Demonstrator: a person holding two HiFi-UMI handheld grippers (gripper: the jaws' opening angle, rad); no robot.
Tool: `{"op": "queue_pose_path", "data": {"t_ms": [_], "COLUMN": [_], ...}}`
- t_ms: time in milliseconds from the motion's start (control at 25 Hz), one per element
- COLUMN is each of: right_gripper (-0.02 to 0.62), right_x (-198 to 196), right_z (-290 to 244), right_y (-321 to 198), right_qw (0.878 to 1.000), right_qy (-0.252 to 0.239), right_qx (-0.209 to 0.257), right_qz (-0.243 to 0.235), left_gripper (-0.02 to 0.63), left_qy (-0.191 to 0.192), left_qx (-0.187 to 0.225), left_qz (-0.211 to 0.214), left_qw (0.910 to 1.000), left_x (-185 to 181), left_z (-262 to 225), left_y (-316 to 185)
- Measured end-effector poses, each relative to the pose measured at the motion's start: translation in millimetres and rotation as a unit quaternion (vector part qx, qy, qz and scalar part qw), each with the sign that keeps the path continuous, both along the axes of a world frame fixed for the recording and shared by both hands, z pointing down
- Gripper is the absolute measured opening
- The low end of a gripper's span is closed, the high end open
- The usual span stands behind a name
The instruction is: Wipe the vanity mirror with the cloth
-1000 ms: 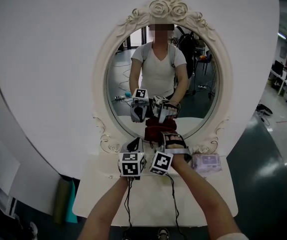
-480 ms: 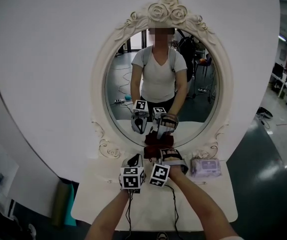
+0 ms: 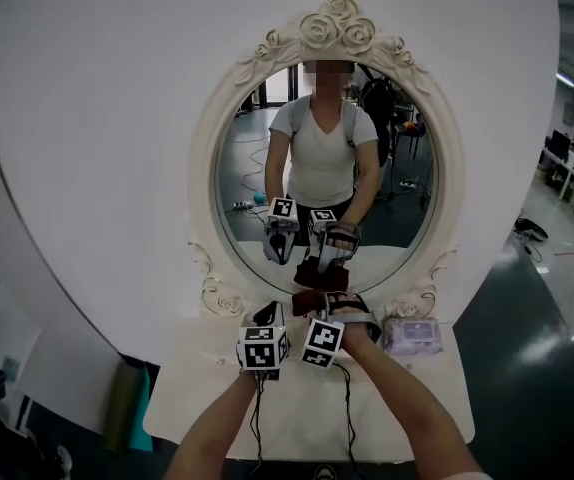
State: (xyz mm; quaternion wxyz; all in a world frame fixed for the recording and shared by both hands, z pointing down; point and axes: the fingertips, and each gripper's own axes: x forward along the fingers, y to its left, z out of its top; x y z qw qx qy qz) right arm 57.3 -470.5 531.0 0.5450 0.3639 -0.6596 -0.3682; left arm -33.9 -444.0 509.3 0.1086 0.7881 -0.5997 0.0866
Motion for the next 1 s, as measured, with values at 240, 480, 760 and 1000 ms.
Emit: {"op": "queue_pose_path", "data": {"t_ms": [240,480,760,1000], "right_gripper": [0.063,0.063,0.063,0.063], "right_x": [24.0,47.7,68.0,80.7], "right_z": [-99.8,-224.9,-369.1,-439.7], "right_y": [-9.4,-10.5,-2.7,4.8], "right_qw": [0.999,0.989,0.951,0.927], "right_qy": [-0.013,-0.017,-0.027,-0.010], "right_qx": [0.046,0.148,0.306,0.375], "right_qz": [0.007,0.012,0.020,0.025], "left_gripper": [0.011,0.011,0.011,0.011], "left_qy": [-0.007,0.011,-0.017,-0.012], "left_qx": [0.047,0.084,0.172,0.226], "left_qz": [0.008,0.026,0.040,0.035], "left_qw": [0.9989,0.9960,0.9842,0.9734], "left_x": [7.3,28.1,50.4,62.4], "left_z": [-90.4,-207.7,-320.9,-386.9], "left_y": [-23.8,-35.2,-41.0,-39.1]}}
